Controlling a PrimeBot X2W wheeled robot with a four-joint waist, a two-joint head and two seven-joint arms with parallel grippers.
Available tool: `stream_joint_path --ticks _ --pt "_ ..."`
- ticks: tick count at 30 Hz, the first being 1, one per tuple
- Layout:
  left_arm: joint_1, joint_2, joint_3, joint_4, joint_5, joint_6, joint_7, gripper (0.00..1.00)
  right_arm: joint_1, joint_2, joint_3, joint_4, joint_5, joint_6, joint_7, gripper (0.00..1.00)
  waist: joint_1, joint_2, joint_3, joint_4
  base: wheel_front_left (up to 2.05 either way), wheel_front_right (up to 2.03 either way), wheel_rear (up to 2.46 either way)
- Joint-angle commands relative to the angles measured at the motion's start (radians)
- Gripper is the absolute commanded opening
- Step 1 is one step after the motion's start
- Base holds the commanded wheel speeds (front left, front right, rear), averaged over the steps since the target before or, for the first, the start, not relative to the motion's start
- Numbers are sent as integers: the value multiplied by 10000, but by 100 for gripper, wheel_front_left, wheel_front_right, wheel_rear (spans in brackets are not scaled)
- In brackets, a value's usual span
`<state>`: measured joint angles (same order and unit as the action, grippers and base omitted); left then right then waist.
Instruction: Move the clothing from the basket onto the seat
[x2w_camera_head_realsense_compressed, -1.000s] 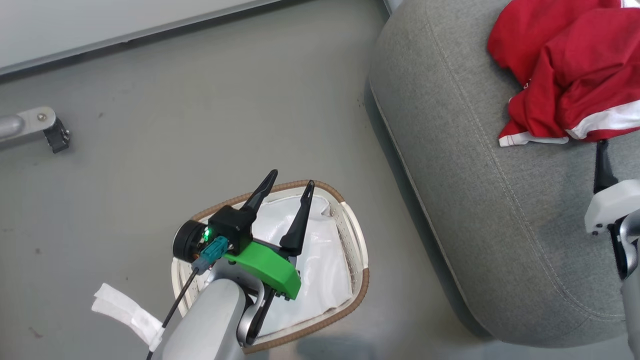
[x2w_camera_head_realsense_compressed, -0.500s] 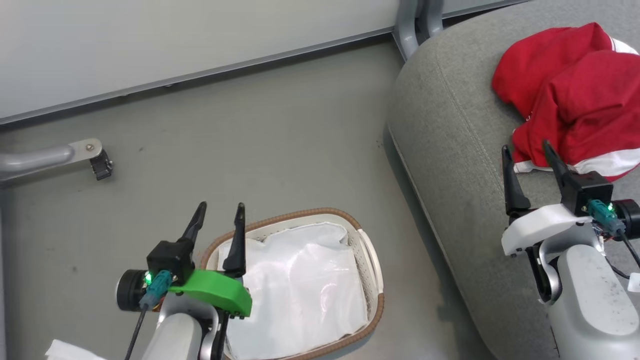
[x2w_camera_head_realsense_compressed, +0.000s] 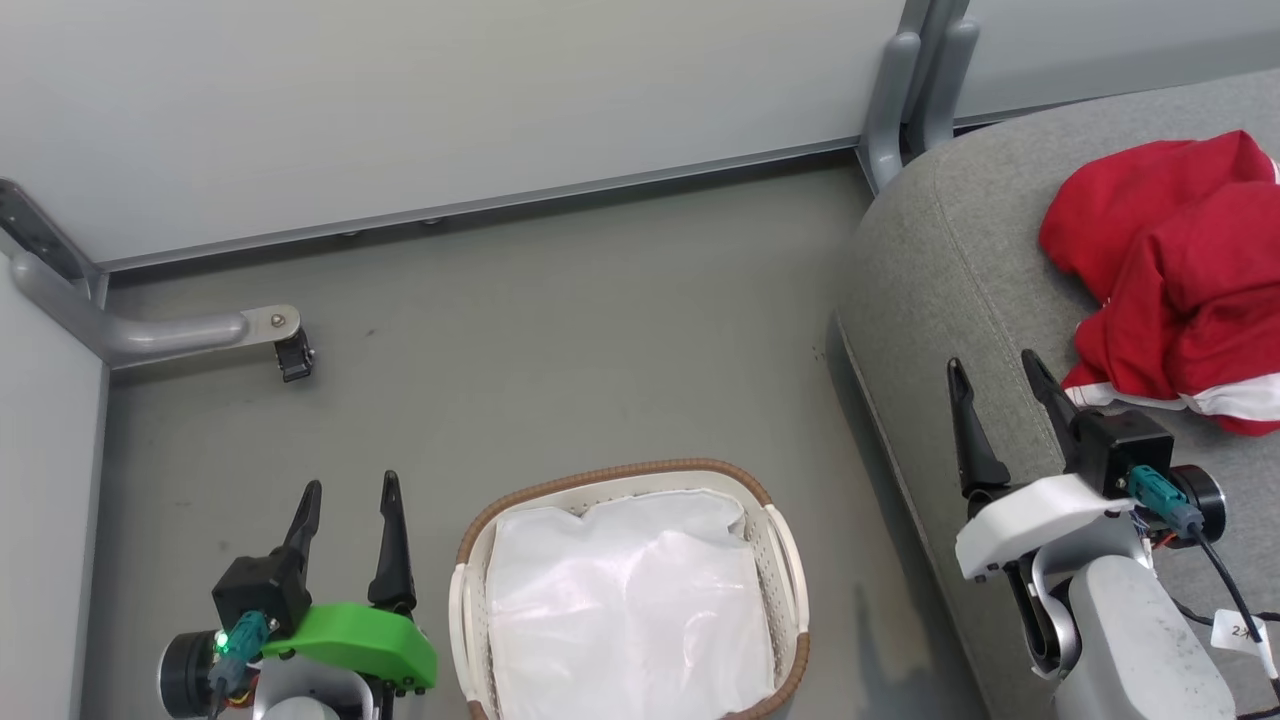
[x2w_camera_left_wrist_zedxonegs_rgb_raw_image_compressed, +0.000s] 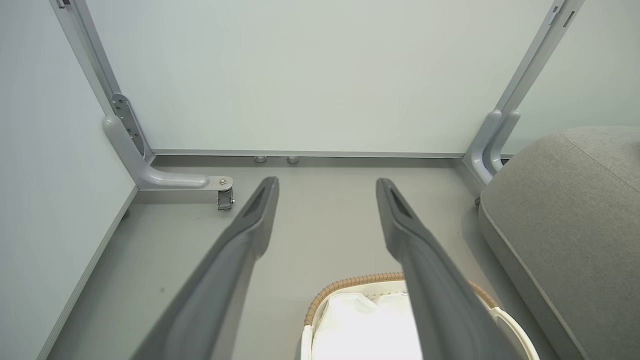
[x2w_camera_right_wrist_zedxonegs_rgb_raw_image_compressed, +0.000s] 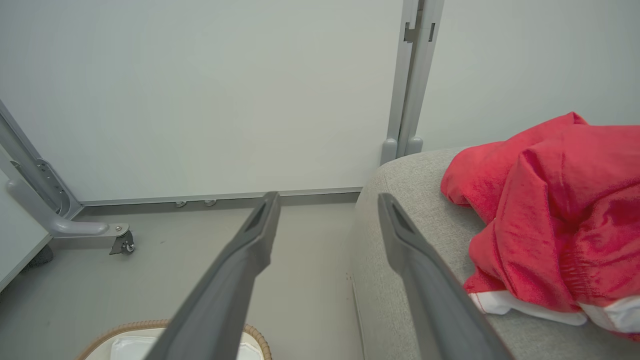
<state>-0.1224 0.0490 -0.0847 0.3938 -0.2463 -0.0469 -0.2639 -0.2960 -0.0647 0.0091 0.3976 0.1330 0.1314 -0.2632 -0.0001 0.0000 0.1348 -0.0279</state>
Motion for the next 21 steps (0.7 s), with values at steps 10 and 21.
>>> stream_joint_path --ticks 10,21 --pt "851 33 295 -164 -208 28 -5 100 974 102 299 -90 237 -14 -18 100 1 0 -576 84 0 0 0" --pt "1100 -21 390 90 -563 -160 11 0 1255 174 491 32 306 0 7 0 1 0 -833 73 0 0 0"
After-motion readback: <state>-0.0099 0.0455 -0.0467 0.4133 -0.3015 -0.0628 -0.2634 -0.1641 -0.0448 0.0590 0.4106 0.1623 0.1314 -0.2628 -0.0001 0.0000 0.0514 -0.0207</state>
